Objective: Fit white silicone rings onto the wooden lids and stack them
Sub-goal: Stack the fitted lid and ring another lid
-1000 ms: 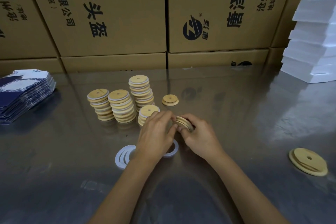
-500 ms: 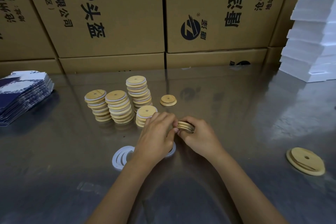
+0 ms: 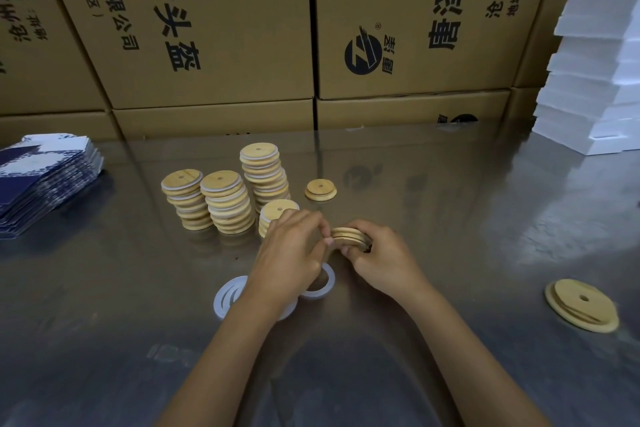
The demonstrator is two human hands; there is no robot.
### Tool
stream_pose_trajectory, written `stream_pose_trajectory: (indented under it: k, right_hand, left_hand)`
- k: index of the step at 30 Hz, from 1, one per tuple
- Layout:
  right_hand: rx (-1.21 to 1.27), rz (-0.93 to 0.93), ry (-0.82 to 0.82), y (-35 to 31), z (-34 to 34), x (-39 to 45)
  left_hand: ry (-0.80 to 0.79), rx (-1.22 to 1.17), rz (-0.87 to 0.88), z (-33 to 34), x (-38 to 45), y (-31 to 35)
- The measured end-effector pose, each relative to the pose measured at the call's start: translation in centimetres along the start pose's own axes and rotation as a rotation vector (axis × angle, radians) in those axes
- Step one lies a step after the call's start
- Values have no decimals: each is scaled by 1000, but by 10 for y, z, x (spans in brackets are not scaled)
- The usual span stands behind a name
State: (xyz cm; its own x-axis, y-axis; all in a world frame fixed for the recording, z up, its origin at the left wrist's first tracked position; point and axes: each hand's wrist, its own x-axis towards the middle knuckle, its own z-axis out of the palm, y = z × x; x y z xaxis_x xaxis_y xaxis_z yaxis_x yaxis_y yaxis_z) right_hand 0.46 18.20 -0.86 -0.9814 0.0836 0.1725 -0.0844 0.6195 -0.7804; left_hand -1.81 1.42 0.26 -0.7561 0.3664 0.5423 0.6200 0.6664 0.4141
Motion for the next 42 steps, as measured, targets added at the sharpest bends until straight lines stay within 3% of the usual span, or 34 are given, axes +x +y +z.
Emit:
stream_pose_trajectory:
  k: [4,8,11,15,20,25,29,35,42]
  right_hand:
    - [67,73,44,0,-3,2]
    - [237,165,71,0,-7,5]
    - [370,239,85,-1,-10,5]
    - [505,341,123,-3,-13,6]
    - [847,460,35,-8,-15,2]
    - [990,435,-237,-18,-16,-4]
    - [933,369,-481,-21,-12,-9]
    - [876,326,-421,-20,-10,-9]
    - [883,329,-390,-20,-8,-9]
  left_hand:
    - [-19,4,-68,-10,2,-3]
    - [-303,72,-165,-13,-1,2]
    - [-415,168,-96,-9,-2,4]
    - [-375,146,-146,-8,-2,5]
    - [-352,-22,-215,-7,-2,5]
    - [-130,-405,-294,-6,2,13]
    - [28,-409,-322,-6,4,15]
    - [93,-346,-322,-9,4,12]
    - [56,-295,-286,-11,3,14]
